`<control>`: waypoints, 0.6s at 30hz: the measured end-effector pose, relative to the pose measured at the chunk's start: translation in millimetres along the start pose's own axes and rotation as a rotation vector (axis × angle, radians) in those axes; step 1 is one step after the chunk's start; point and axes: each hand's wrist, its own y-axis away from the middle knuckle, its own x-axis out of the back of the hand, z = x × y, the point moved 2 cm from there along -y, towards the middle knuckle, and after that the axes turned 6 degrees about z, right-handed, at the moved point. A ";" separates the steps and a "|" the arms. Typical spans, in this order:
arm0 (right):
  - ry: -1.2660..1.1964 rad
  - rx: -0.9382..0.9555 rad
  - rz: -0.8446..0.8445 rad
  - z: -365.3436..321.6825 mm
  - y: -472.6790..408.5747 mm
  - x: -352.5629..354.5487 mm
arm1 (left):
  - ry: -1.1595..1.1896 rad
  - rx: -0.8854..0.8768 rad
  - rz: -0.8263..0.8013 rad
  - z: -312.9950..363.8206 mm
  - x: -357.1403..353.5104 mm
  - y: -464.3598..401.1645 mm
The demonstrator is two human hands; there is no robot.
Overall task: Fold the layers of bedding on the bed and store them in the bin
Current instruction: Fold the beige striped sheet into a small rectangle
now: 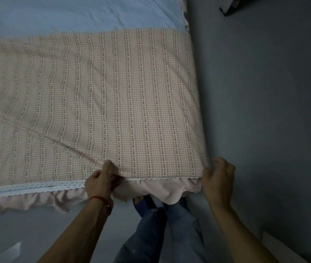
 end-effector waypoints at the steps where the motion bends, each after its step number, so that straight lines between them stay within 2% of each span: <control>1: 0.020 0.128 0.006 -13.7 7.0 0.6 | 0.041 0.000 0.018 4.4 2.0 -5.9; 4: 0.129 0.391 -0.027 -34.6 19.6 -12.1 | 0.157 0.052 -0.010 2.6 12.4 -6.6; 8: 0.232 0.638 -0.101 -65.0 32.5 -32.5 | 0.133 0.078 -0.068 -14.7 37.4 -4.2; 11: 0.294 0.809 -0.236 -94.2 45.2 -50.8 | -0.002 0.072 -0.106 -9.3 40.2 -14.3; 14: 0.328 0.935 -0.339 -139.9 55.6 -77.9 | -0.153 0.077 -0.085 -0.2 42.2 -23.0; 18: 0.324 0.983 -0.540 -205.8 67.5 -116.7 | -0.163 0.069 -0.020 28.7 48.4 -39.9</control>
